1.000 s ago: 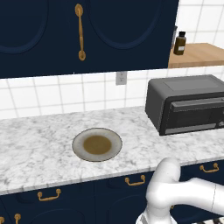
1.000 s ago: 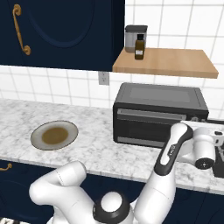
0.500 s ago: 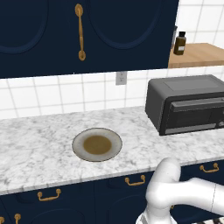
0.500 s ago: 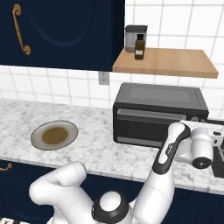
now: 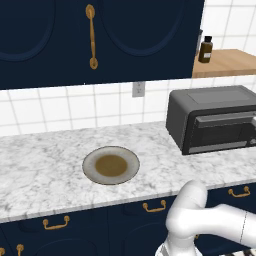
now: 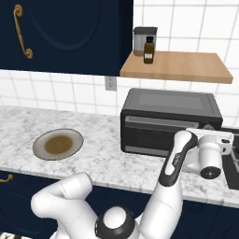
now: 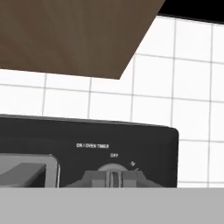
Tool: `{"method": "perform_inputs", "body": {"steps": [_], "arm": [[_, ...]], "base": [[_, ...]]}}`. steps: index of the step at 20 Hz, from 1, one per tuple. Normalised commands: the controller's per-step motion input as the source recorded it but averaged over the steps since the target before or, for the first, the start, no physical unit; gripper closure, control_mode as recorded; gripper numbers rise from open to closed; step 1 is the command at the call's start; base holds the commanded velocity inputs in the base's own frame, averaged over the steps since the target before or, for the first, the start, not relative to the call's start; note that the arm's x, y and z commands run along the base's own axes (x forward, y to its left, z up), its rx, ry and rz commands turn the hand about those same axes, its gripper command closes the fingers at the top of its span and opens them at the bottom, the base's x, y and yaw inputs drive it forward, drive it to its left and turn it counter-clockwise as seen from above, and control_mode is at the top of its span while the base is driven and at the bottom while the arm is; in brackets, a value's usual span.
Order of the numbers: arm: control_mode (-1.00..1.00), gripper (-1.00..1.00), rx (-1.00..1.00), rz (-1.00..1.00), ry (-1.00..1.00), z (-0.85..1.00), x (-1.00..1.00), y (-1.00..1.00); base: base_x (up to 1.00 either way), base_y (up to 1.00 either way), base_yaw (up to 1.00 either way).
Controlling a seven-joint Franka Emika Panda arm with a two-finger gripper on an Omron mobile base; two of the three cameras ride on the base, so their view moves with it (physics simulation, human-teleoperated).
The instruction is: Pick up the kebab skewer and baguette bread, and place them inside the toaster oven. Close the toaster oven door and start by setting the timer.
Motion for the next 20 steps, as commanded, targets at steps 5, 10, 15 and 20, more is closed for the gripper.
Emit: {"method": "perform_inputs", "body": {"steps": [5, 10, 15, 20], "arm": [[-1.0, 1.0, 0.0, 0.0, 0.0, 0.0, 0.11, 0.11], [-1.0, 1.0, 0.02, 0.0, 0.0, 0.0, 0.08, 0.02], [-1.0, 1.0, 0.04, 0.0, 0.0, 0.0, 0.03, 0.02], [-1.0, 1.0, 0.1, -0.02, 0.0, 0.0, 0.1, 0.0]], "base": [[0.0, 0.0, 0.0], [0.0, 0.0, 0.0], [0.0, 0.0, 0.0], [0.0, 0.0, 0.0]]}}
